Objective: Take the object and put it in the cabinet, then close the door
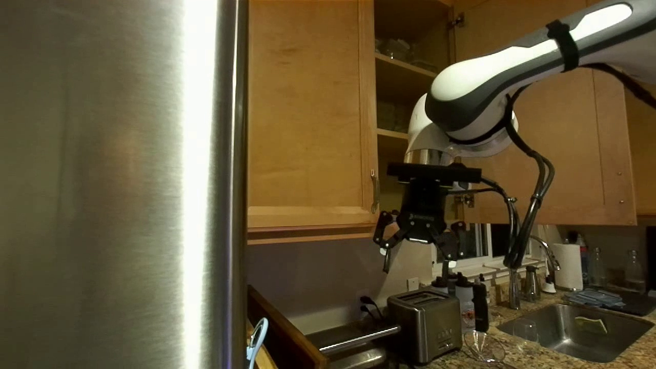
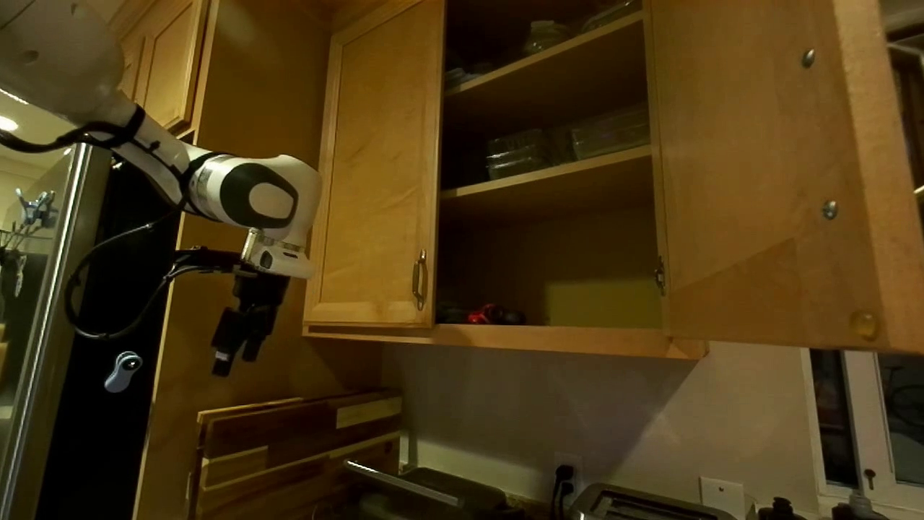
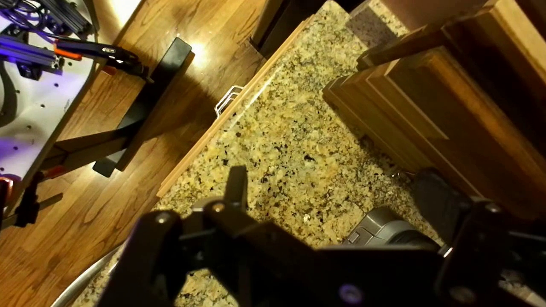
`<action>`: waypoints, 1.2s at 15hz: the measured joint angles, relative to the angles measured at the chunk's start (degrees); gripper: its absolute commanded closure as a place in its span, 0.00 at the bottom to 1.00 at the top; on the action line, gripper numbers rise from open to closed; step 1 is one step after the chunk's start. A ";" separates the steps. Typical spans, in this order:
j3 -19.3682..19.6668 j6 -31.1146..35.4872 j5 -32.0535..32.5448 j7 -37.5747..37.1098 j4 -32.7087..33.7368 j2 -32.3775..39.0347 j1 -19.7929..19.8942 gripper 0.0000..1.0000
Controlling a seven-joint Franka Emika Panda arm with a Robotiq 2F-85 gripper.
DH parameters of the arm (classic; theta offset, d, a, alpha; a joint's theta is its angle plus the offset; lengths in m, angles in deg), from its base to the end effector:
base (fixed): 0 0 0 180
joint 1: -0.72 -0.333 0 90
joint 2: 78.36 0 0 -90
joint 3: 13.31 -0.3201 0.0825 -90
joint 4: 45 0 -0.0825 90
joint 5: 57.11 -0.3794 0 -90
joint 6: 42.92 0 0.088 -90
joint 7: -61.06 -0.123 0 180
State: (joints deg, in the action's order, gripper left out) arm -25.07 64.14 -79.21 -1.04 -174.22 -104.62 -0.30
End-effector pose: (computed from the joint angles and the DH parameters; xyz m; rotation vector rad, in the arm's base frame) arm 0.4012 0.1363 0.5346 -2.5331 1.3519 0.1672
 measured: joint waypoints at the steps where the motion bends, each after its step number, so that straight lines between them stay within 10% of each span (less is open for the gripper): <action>1: -0.36 0.38 0.00 -0.11 -0.22 -0.01 0.00 0.00; 18: -5.20 9.63 -12.56 -0.89 -5.01 0.86 -7.05 0.00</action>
State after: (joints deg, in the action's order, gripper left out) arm -30.27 73.77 -91.76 -1.93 -179.24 -103.77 -7.35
